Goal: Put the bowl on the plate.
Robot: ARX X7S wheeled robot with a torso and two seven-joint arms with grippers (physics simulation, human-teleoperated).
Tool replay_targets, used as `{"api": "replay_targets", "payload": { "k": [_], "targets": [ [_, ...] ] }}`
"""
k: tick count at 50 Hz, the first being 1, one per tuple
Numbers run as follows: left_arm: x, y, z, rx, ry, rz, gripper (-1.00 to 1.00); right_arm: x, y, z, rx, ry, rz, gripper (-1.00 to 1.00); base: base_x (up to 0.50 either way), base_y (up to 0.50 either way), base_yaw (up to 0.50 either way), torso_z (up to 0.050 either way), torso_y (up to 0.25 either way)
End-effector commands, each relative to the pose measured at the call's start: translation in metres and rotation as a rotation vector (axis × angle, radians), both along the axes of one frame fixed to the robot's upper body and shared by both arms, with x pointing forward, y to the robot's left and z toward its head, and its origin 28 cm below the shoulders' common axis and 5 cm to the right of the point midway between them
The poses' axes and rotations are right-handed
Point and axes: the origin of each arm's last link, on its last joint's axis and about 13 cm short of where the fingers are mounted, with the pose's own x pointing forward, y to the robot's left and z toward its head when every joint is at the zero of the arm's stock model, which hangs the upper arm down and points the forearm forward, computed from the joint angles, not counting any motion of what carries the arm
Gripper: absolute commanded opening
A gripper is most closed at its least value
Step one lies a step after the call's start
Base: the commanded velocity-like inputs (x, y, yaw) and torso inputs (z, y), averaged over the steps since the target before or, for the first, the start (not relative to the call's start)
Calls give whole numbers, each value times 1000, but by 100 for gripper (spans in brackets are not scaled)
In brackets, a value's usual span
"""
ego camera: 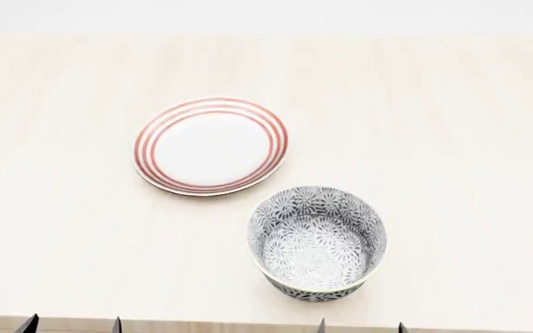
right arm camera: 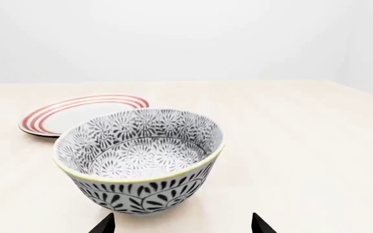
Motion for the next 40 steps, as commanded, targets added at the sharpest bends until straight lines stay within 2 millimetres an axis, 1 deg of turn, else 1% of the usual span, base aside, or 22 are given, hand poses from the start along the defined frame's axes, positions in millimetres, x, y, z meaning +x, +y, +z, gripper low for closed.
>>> {"api": "replay_targets", "payload": {
  "k": [1, 5, 6, 7, 10, 11, 12, 16, 17, 18, 21, 24, 40],
  "targets": [
    [0, 0, 3, 11, -12, 11, 100, 1, -1, 6, 4, -10, -5, 100, 0, 0, 0, 0, 0],
    [3, 4, 20, 16, -81, 39, 100, 4, -4, 20, 24, -51, -26, 100, 0, 0, 0, 0, 0],
    [5, 8, 35, 17, -147, 68, 100, 6, -7, 30, 36, -85, -41, 100, 0, 0, 0, 0, 0],
    [5, 9, 41, 17, -171, 75, 100, 7, -8, 34, 33, -106, -49, 100, 0, 0, 0, 0, 0],
    [6, 16, 67, 24, -302, 126, 100, 9, -13, 58, 41, -223, -84, 100, 0, 0, 0, 0, 0],
    [5, 20, 82, 33, -361, 156, 100, 10, -17, 71, 52, -287, -112, 100, 0, 0, 0, 0, 0],
    [3, 23, 92, 34, -409, 181, 100, 9, -19, 82, 68, -339, -123, 100, 0, 0, 0, 0, 0],
    [-2, 32, 114, 49, -529, 251, 100, 5, -27, 106, 123, -468, -156, 100, 0, 0, 0, 0, 0],
    [-5, 34, 121, 46, -570, 273, 100, 3, -29, 114, 162, -513, -162, 100, 0, 0, 0, 0, 0],
    [-8, 36, 126, 51, -595, 288, 100, 2, -31, 118, 171, -543, -171, 100, 90, 0, 0, 0, 0],
    [-13, 40, 134, 42, -646, 321, 100, -2, -33, 126, 185, -604, -177, 100, 367, -3, 0, 0, 0],
    [-14, 41, 137, 38, -662, 334, 100, -3, -32, 128, 181, -602, -168, 100, 500, -9, 0, 0, 0],
    [-13, 37, 130, 37, -638, 315, 100, -3, -29, 121, 158, -582, -144, 100, 500, -9, 0, 0, 0]
  ]
}}
